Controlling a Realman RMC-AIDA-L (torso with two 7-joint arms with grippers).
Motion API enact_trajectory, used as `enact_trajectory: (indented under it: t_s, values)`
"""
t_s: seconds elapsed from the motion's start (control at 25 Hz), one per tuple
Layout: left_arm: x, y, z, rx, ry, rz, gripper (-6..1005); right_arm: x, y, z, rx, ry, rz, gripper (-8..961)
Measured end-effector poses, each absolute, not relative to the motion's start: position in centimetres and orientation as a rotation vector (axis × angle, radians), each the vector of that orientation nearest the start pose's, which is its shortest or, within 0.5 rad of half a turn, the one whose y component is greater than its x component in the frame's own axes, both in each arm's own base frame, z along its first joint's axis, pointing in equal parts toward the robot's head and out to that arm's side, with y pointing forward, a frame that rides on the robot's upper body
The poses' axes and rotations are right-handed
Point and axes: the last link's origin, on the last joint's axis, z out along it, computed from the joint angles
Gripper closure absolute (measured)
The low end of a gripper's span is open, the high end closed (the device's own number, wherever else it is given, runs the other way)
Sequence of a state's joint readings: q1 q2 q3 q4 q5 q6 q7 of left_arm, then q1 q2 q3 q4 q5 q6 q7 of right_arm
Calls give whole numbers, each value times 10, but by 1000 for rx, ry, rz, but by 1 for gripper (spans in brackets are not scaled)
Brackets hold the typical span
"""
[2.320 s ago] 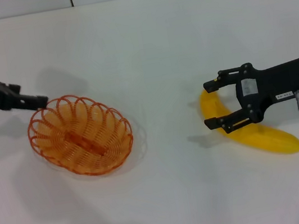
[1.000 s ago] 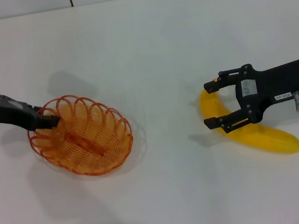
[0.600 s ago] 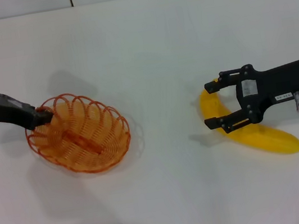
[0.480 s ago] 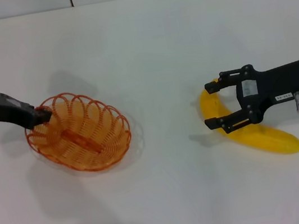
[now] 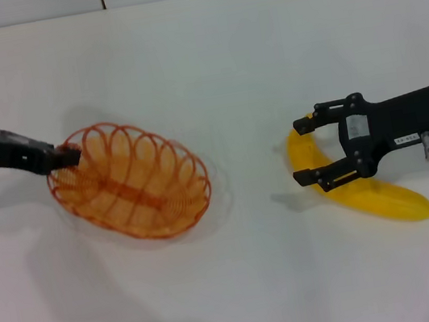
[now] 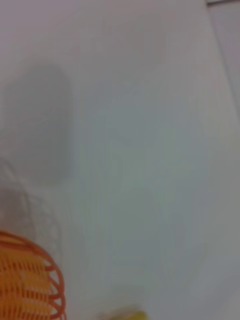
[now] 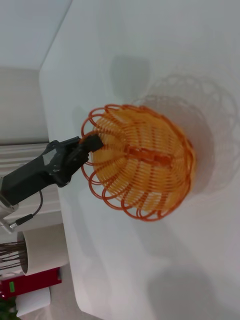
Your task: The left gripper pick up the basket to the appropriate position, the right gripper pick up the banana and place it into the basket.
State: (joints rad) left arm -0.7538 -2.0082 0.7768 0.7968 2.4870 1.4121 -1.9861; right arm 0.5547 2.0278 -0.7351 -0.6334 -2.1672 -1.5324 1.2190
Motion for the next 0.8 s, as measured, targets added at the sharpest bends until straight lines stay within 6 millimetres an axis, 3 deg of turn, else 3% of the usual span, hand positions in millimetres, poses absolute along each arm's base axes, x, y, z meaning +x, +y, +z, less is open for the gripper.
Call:
enact_trajectory:
  t_s: [0.44,0.8]
  values:
    - [-249,405,33,-2526,-1033,-267,929,281,332,3,-2868,354,371,80]
    - [-261,413,6,-2392,-1167,-349,928,281,331,3,-2870,352,366,81]
